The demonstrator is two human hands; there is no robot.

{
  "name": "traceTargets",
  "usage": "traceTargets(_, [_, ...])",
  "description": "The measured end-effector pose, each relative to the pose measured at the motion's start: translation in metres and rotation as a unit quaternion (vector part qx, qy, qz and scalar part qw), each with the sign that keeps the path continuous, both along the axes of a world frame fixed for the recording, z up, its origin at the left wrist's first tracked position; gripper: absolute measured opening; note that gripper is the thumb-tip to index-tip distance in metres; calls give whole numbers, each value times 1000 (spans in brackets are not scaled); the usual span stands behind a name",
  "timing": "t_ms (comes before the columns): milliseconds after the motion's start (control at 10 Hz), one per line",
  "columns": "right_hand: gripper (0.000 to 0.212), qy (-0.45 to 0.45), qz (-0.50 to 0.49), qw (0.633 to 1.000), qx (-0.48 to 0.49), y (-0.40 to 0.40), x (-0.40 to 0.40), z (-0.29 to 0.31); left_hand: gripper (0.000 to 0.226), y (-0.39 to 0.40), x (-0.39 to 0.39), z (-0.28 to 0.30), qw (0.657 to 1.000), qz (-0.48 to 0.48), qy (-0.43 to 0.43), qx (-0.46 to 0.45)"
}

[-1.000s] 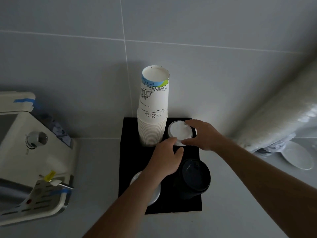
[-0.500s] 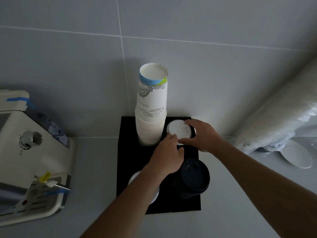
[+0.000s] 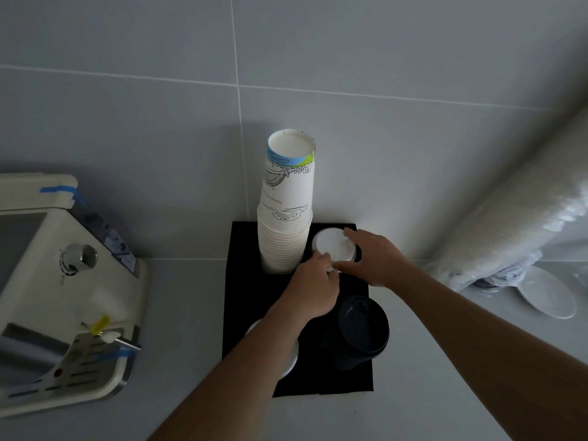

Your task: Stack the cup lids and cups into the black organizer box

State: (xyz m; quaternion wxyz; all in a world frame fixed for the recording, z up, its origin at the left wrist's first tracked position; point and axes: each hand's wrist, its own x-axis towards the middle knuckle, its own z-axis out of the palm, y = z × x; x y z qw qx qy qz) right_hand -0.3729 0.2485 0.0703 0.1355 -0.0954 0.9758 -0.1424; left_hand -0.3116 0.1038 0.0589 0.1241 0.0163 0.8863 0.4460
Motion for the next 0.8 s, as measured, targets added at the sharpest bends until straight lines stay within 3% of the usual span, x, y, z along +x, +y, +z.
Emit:
traceTargets(100, [85, -6, -16, 1000, -22, -3, 7, 1, 9, -3, -1, -1, 1000, 15, -10, 25])
traceTargets(200, [78, -2, -45, 998, -51, -2, 16, 9, 37, -11, 7, 7, 1000, 9, -11, 21])
traceTargets(300, [70, -1, -70, 995, -73, 5, 23, 19, 37, -21, 17, 12, 1000, 5, 1, 23])
traceTargets(400, [66, -4, -102, 990, -100, 11, 31, 29, 17, -33, 28, 18, 997, 23, -2, 67])
traceTargets(500, [57, -6, -138, 974, -183, 15, 44, 41, 32, -45, 42, 25, 991, 59, 5, 119])
traceTargets(600, [31, -6, -171, 946, -277, 17, 59, 50, 35, -56, 55, 32, 985, 94, 5, 148])
traceTargets(700, [35, -31, -179, 914, -362, 19, 74, 56, 21, -62, 71, 41, 977, 114, 29, 181])
traceTargets(800, [35, -83, -207, 843, -490, 21, 88, 63, 16, -65, 84, 51, 947, 145, 7, 287])
